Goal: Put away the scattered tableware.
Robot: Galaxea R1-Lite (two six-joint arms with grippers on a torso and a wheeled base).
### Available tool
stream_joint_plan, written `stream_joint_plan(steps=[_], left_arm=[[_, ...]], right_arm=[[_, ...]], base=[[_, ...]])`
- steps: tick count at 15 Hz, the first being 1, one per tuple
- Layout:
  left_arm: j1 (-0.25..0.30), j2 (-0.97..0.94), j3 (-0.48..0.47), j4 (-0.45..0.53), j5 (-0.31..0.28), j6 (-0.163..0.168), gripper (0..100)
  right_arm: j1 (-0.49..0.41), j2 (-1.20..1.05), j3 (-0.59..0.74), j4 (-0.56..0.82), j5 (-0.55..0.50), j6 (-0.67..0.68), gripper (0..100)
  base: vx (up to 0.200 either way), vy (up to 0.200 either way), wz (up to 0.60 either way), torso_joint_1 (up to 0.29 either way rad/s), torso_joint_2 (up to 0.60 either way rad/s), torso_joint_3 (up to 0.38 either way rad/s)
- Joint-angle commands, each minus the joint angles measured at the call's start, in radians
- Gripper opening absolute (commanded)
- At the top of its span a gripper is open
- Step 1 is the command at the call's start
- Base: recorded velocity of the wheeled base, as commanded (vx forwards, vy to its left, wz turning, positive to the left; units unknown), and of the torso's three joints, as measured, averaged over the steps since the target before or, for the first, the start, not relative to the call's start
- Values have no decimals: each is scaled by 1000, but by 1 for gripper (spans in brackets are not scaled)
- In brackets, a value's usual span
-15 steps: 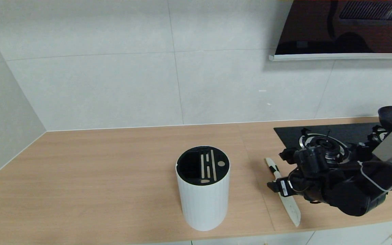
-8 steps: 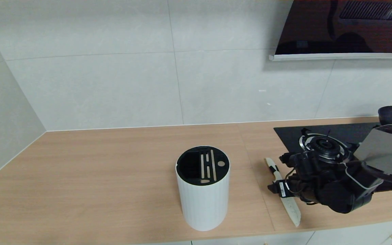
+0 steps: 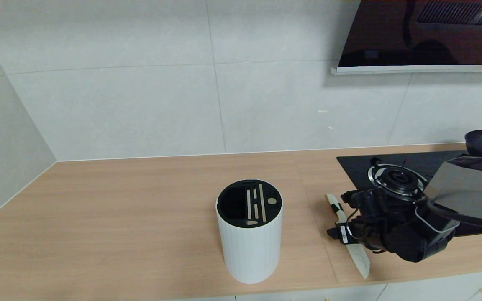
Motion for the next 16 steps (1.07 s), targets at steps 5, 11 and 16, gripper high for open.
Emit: stream_joint_plan(steps=[5,11,16], left_arm=[[0,0,0,0,0,0,100],[0,0,0,0,0,0,100],[0,0,0,0,0,0,100]], right_arm=[[0,12,-4,1,-13,0,0],[0,12,-2,1,-13,-3,0],[0,-14,-2,1,-24,-1,0]], base=[[0,0,0,0,0,0],[0,0,0,0,0,0],[0,0,0,0,0,0]])
